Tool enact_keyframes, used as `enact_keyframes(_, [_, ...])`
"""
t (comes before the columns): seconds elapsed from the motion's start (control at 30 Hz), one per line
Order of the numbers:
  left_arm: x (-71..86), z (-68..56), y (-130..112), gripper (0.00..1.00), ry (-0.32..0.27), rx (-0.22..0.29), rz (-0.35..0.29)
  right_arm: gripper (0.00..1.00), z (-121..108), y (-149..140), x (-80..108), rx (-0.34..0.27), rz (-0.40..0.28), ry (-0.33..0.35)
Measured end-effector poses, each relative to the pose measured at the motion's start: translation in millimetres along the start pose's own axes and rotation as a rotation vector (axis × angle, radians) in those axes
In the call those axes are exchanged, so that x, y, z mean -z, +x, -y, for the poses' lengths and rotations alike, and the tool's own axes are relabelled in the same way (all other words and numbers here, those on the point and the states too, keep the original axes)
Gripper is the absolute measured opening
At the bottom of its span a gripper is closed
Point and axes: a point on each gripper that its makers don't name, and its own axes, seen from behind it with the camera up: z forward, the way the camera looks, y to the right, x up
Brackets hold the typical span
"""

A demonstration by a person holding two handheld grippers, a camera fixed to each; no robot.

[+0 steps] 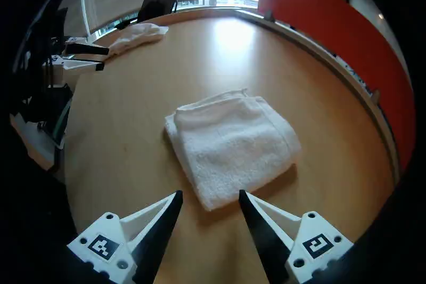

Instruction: Fold towel

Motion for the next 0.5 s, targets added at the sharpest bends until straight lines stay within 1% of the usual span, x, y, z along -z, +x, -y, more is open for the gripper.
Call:
enact_keyframes(0.17, [0.3, -1.0, 0.1, 0.94, 0.000, -0.001, -0.001, 0.81, 1.3, -11.5, -4.2, -0.015, 0.017, -0.007])
enact_keyframes(0.27, [0.8, -1.4, 0.4, 0.94, 0.000, 0.000, -0.002, 0.77, 0.4, -16.5, -6.1, -0.026, 0.024, -0.016])
enact_keyframes(0.37, [1.1, -1.5, 0.2, 0.94, 0.000, 0.000, -0.001, 0.68, -1.3, -19.7, -7.6, -0.038, 0.029, -0.024])
enact_keyframes(0.5, [1.4, -1.5, -0.6, 0.94, 0.000, 0.000, 0.000, 0.51, -2.4, -20.3, -9.0, -0.060, 0.026, -0.029])
